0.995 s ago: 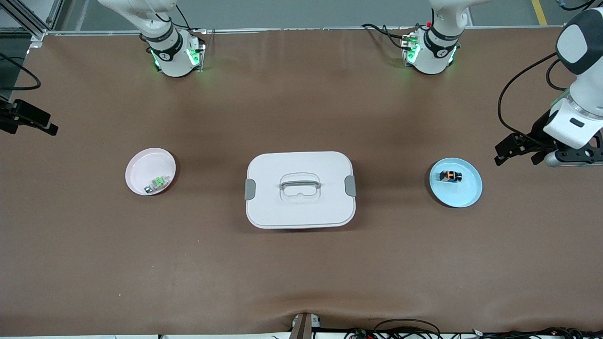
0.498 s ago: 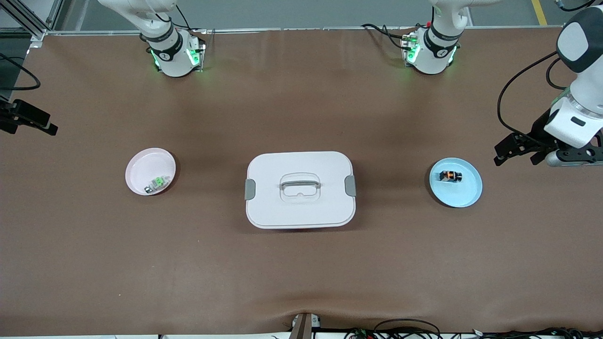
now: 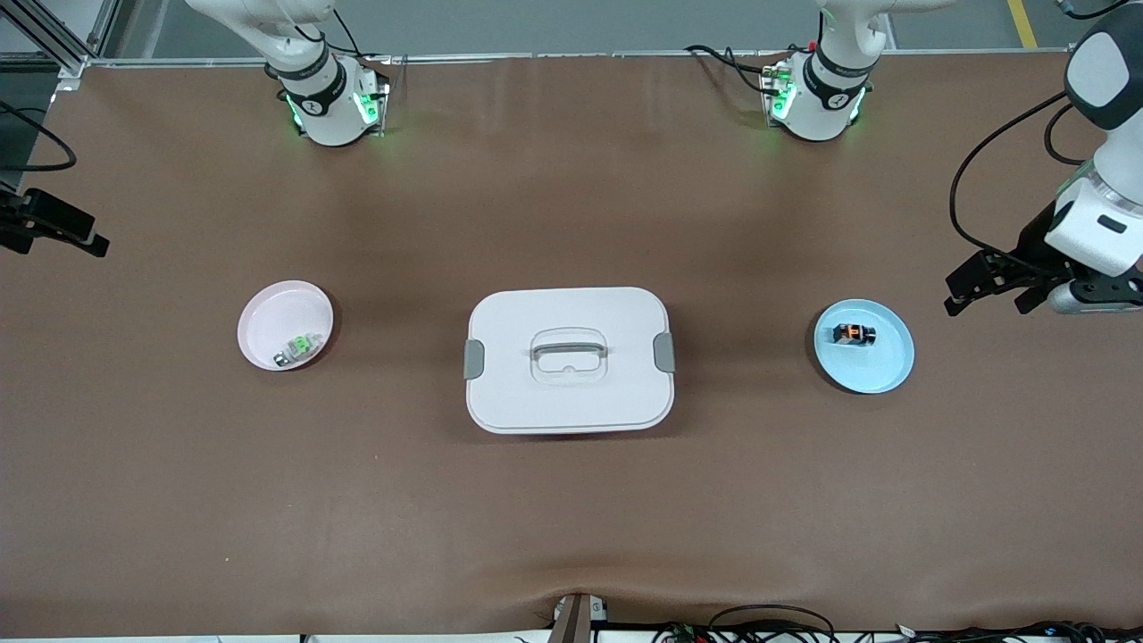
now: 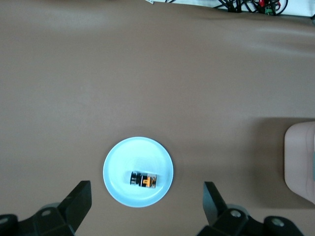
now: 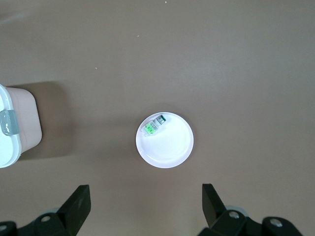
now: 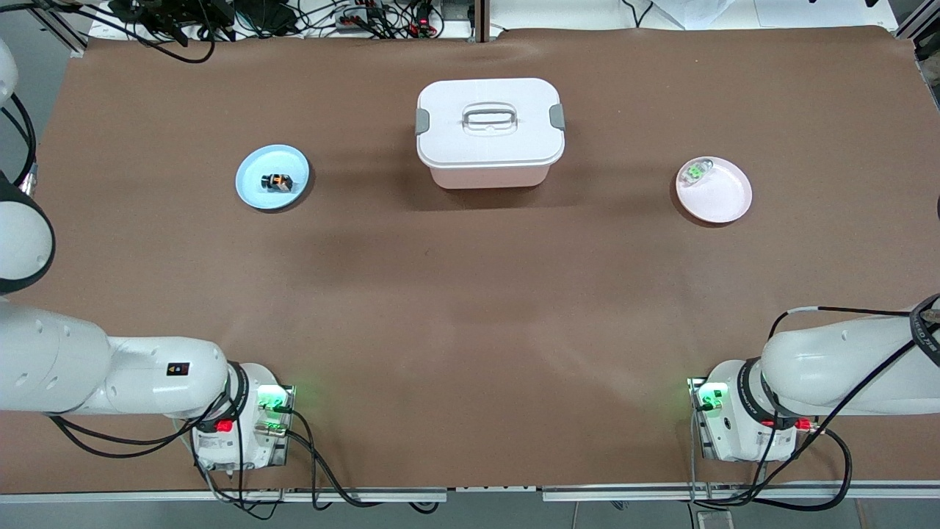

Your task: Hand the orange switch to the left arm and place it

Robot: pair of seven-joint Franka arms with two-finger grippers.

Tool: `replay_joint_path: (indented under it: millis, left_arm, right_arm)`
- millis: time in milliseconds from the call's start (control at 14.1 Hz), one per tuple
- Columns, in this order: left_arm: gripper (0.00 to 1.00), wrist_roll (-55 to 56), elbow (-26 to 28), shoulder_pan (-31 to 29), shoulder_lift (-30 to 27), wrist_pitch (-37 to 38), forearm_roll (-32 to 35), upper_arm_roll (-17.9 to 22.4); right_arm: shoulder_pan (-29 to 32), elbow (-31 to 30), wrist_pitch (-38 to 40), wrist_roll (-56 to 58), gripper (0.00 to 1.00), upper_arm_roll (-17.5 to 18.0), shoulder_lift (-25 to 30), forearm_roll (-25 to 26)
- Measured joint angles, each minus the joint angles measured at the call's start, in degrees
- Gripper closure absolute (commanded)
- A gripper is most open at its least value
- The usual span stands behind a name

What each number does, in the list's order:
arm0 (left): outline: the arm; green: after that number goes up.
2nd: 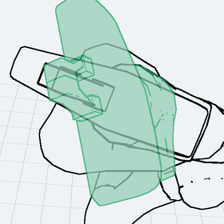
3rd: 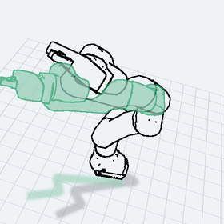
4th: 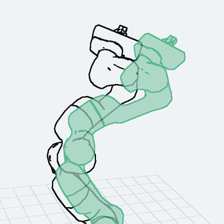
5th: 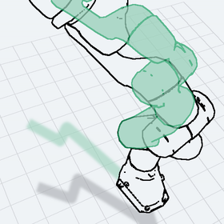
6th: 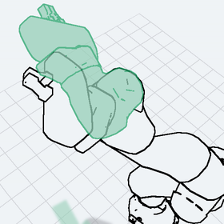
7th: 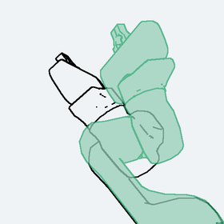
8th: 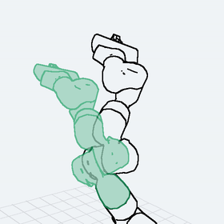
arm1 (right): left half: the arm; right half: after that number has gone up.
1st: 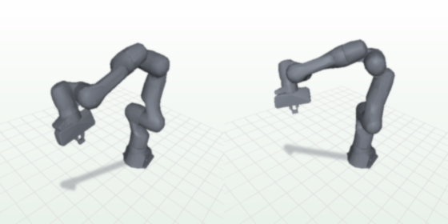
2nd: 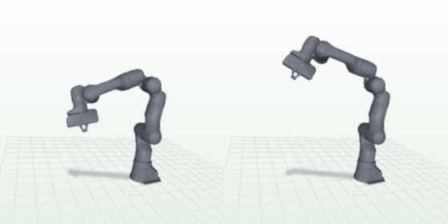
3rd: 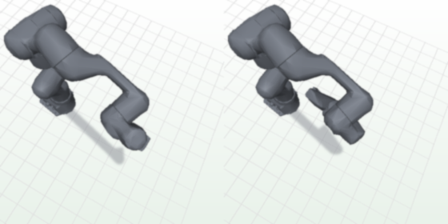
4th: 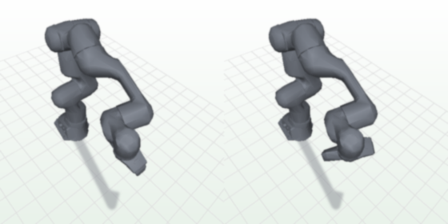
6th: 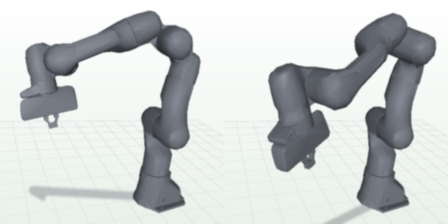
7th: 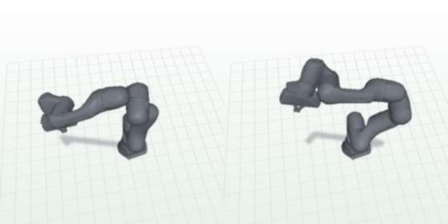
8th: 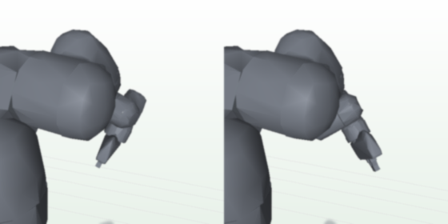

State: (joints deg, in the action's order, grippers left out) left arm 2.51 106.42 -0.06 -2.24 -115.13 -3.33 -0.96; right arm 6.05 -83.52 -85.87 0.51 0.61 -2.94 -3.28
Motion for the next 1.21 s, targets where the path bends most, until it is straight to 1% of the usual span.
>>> replay_joint_path:
  millis: [213, 427, 853, 1209]
  left_arm:
    - [0.0, 0.0, -4.33, 0.0, -0.5, 8.45, 0.0, 0.08]
    - [0.0, 0.0, -7.64, 0.04, -1.13, 13.99, 0.0, -0.23]
    - [0.0, 0.02, -8.56, 0.23, -5.14, 19.61, 0.99, -1.64]
    - [0.0, 0.02, -8.89, 0.24, -4.96, 20.04, 1.99, -2.51]
  right_arm:
    - [0.0, 0.0, 0.01, 0.0, 0.0, -0.02, 0.0, 0.0]
    - [0.0, 0.0, 0.01, 0.0, 0.0, -0.03, 0.0, 0.0]
    - [0.1, -0.03, 0.02, 0.0, 0.0, -0.1, 0.0, 0.0]
    - [0.21, -0.07, 0.03, 0.0, 0.0, -0.26, 0.0, 0.0]
